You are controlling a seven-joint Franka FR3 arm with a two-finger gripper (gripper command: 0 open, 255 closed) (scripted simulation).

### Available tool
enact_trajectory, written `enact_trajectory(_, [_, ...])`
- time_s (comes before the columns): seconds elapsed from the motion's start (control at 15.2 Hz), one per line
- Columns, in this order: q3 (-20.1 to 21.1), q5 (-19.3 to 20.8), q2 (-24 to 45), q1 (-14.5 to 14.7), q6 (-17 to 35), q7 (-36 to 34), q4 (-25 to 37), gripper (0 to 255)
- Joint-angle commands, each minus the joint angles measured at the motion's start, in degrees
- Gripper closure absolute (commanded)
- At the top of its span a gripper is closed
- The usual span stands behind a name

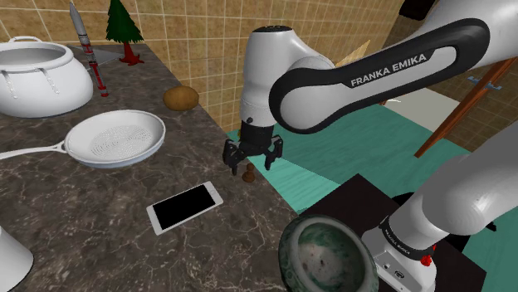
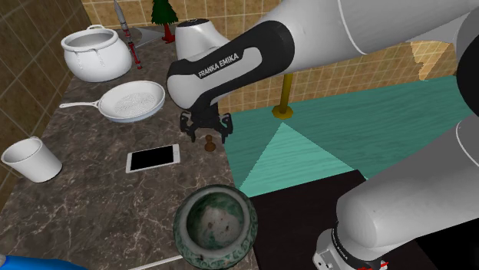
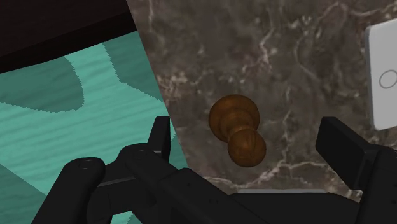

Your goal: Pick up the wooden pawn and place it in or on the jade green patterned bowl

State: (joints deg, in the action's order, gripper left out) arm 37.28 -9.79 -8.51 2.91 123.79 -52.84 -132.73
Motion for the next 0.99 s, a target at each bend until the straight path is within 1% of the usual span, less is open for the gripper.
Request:
enact_trajectory(0.0, [0.03, 0.02, 0.04, 0.01, 0.09, -0.04, -0.04, 0])
enact_trajectory(0.26, [0.02, 0.02, 0.04, 0.01, 0.08, -0.03, -0.03, 0])
enact_trajectory(0.33, [0.02, 0.02, 0.04, 0.01, 0.08, -0.03, -0.03, 255])
enact_trajectory(0.92, [0.03, 0.02, 0.04, 0.01, 0.09, -0.04, -0.04, 255])
